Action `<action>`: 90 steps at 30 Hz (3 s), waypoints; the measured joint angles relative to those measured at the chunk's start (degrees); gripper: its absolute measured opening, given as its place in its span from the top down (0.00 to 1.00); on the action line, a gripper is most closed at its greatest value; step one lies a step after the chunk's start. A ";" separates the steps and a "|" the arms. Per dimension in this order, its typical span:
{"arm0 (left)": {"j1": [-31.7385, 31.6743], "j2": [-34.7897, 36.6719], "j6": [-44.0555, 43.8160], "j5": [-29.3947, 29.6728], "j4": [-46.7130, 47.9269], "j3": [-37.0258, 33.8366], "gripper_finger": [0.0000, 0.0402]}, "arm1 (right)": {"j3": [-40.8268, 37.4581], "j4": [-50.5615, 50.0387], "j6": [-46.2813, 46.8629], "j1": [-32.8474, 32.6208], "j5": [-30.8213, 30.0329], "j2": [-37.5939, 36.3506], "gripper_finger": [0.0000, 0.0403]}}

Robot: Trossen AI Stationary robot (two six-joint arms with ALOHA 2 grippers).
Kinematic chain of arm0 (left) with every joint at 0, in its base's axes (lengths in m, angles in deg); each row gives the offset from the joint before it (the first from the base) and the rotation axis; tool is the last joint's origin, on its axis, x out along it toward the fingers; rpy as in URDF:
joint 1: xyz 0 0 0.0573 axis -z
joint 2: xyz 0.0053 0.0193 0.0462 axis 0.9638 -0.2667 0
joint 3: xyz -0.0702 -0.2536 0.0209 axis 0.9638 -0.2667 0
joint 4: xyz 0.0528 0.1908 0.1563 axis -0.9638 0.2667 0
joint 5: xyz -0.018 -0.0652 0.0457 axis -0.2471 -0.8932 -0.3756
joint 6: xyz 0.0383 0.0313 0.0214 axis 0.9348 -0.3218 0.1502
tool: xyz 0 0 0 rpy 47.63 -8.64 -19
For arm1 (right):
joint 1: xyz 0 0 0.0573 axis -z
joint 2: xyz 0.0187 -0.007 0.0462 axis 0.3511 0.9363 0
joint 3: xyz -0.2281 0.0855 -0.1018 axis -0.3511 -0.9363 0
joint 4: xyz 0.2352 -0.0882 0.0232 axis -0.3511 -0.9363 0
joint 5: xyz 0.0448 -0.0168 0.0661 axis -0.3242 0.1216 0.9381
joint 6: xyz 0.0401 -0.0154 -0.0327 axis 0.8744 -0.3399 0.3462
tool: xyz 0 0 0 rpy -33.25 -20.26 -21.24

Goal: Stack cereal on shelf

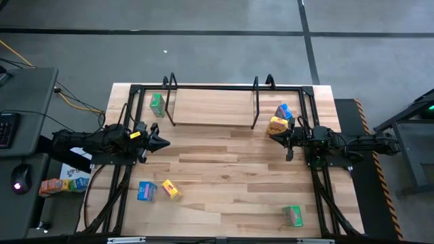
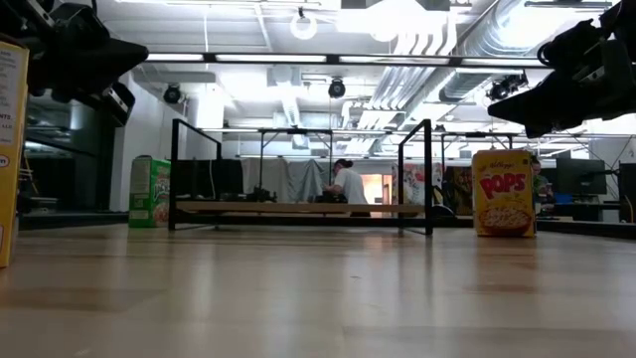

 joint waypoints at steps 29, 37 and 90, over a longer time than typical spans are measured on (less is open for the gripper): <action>0.00 0.00 0.01 0.01 0.01 0.00 1.00 | -0.02 20.01 11.79 0.02 -3.48 0.01 0.98; 0.00 0.00 0.01 0.01 0.01 0.01 1.00 | 0.05 47.52 -0.09 0.00 -3.27 2.84 0.98; 0.00 0.00 0.01 0.00 0.01 0.00 1.00 | 48.37 -51.64 10.17 19.63 -7.67 56.27 0.45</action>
